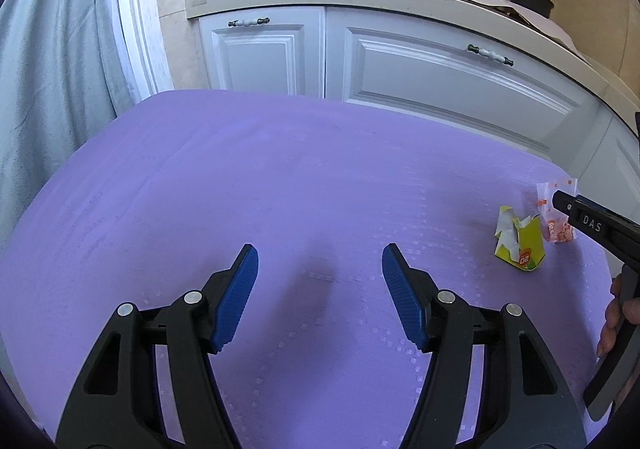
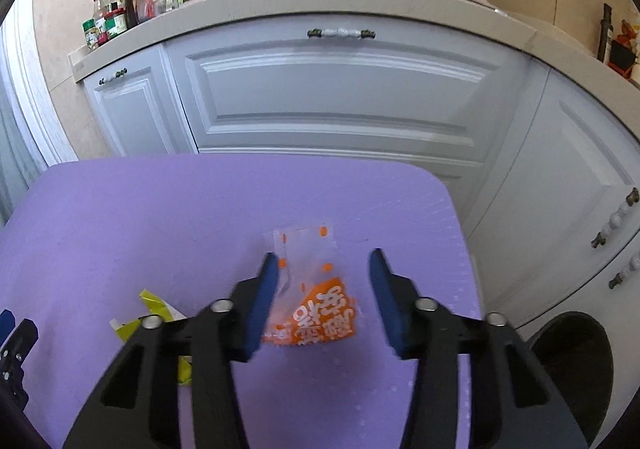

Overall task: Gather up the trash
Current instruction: 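Grasp the clear orange-printed plastic bag with the right tool, then grasp the yellow-green carton with the left tool while the right tool holds the clear bag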

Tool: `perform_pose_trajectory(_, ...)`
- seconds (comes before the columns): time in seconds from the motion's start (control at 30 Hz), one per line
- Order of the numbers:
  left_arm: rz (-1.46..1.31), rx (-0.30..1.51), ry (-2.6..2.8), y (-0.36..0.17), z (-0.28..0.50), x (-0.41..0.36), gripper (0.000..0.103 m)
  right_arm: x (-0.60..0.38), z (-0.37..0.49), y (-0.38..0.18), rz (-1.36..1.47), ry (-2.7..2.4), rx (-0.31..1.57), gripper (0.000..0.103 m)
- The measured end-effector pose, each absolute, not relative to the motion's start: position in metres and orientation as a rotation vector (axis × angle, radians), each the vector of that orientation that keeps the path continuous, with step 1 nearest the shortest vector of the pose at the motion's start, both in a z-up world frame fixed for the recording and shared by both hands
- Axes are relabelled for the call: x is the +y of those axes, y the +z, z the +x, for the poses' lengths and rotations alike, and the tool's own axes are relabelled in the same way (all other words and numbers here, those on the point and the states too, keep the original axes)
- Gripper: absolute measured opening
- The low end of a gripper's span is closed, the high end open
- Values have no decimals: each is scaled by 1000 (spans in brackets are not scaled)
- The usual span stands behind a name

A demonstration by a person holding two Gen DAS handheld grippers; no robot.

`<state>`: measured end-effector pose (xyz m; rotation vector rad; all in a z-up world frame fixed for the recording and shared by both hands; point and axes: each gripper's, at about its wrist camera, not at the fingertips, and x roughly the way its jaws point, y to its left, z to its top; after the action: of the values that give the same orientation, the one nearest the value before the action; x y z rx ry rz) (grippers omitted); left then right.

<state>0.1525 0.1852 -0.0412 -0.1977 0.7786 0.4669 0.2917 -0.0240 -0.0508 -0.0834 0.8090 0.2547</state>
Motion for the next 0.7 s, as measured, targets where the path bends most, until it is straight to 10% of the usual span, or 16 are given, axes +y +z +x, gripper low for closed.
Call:
perform_pose_trajectory(0.17, -195, 781, 446, -43, 155, 180, 63, -19, 292, -54, -88, 278, 830, 13)
perform_pose_trajectory(0.7, -164, 780, 398, -42, 166, 153, 63, -42, 279, -42, -68, 245, 796, 10)
